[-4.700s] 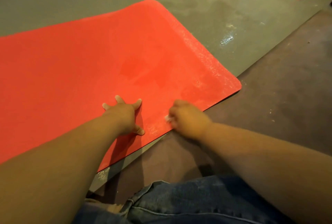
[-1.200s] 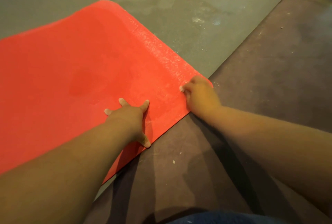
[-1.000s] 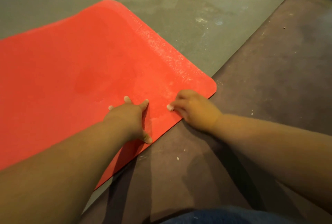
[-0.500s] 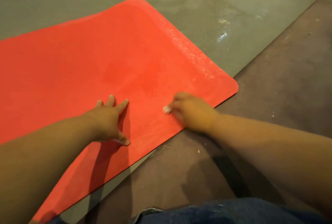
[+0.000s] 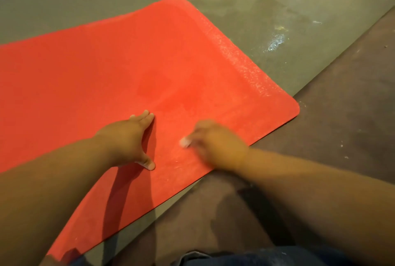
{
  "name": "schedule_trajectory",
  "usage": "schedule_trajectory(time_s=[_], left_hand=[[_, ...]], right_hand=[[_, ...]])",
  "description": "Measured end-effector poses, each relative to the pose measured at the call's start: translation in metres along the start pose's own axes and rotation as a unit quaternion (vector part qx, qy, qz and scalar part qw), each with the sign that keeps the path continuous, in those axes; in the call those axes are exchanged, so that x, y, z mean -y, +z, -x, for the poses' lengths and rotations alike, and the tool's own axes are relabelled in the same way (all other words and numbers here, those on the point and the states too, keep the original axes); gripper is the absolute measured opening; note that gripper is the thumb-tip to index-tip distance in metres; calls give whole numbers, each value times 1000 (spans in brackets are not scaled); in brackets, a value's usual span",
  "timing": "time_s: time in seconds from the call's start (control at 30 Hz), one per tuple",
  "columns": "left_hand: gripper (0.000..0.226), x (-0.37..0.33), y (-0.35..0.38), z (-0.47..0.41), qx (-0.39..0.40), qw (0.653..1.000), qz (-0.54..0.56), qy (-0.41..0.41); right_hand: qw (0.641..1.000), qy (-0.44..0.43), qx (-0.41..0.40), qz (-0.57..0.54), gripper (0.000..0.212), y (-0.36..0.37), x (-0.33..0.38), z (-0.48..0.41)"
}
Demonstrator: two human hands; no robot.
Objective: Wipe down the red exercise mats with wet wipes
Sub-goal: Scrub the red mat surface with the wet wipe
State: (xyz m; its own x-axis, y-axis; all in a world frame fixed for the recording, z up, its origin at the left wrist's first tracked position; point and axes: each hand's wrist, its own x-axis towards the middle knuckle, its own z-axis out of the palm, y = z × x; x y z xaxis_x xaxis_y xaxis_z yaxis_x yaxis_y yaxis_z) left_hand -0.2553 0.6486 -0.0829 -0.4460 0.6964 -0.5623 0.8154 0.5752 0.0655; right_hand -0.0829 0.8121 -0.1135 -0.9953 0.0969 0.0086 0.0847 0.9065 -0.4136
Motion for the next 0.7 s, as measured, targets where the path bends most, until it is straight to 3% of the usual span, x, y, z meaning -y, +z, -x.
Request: schedule_trajectory(time_s=[0.07,0.13,0.17,0.2,0.27,0.37,0.43,0.47,0.53,0.6,0.63,0.67,0.7], left_hand=[[138,4,1,1,3,1000,-11,-1],[140,1,-1,-1,0,999,-27,-18],[141,-2,-4,-2,3,999,-37,-34],[142,-4,-6,-3,7,998,-48,-47],[141,-4,-8,-5,17,996,-66,-54],[137,1,-9,-5,21,996,-75,-41],[134,7,-10,-5,14,997,-74,-32],[133,8,-10,-5,11,997,-76,-31],[133,8,-10,-5,11,996,-81,-34],[134,5,-9,-8,15,995,-88,-36],[135,4,-11,-10,17,995,-92,-34],[136,3,-13,-10,18,995,-96,-36],[137,1,-15,-12,18,994,-102,-35]], right_hand=[[979,179,-80,52,19,-35,-59,-1],[909,375,-156,97,20,-64,-109,8],[882,425,-178,102,22,-65,-113,7],[879,430,-179,99,24,-57,-100,2],[922,349,-159,58,26,-23,-54,-17],[995,93,-42,13,21,16,27,-33],[999,-38,26,12,19,10,29,-32],[999,-24,25,27,21,-3,10,-31],[988,133,-39,64,23,-37,-50,-20],[914,372,-118,113,23,-74,-114,5],[874,449,-141,122,24,-82,-131,15],[857,475,-154,130,25,-81,-132,14],[861,465,-163,125,23,-71,-122,8]])
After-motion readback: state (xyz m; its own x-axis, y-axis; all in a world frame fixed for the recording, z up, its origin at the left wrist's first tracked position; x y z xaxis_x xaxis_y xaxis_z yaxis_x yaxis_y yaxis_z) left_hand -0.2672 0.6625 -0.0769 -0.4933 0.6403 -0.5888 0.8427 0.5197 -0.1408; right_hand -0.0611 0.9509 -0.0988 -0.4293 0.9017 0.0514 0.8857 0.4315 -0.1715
